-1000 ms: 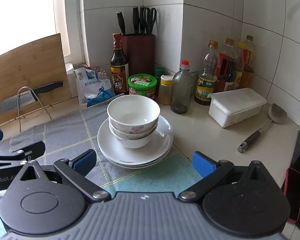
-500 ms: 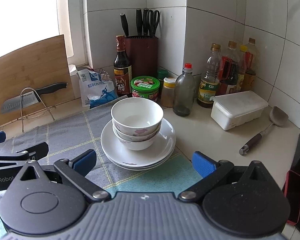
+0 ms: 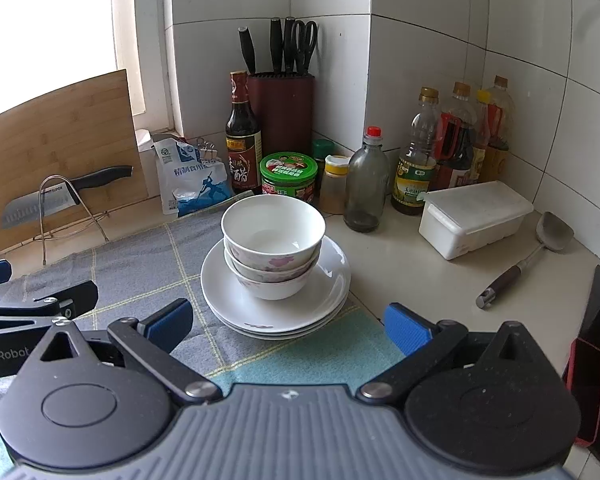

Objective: Organize plates and bowls

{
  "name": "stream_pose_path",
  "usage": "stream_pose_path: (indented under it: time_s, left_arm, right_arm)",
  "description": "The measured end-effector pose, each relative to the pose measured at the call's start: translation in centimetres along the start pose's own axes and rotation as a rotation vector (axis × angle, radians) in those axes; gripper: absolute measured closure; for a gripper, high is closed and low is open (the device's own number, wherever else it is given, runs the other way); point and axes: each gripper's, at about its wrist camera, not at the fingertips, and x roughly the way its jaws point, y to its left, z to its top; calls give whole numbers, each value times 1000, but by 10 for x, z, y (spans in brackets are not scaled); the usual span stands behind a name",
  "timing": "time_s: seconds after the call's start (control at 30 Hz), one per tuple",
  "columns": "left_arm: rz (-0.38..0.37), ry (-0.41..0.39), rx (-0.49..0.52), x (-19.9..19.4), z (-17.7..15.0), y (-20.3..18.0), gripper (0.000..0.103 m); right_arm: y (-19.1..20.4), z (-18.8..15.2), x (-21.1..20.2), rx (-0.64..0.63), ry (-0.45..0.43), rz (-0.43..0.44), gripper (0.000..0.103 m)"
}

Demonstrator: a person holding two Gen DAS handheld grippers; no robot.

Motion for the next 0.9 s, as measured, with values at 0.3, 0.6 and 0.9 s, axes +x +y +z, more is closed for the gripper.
stream_pose_path:
  time_s: [0.3, 0.6, 0.9]
  left_arm:
    - [3, 3, 0, 2, 0, 1, 1]
    - [4, 2, -1, 2, 0, 1, 1]
    - [4, 1, -1, 3, 0, 1, 1]
  right_arm:
    - [1, 0, 1, -2, 0, 1, 0]
    - [1, -1, 1, -2, -5, -2, 0]
    - [1, -1, 0, -6, -7, -8, 0]
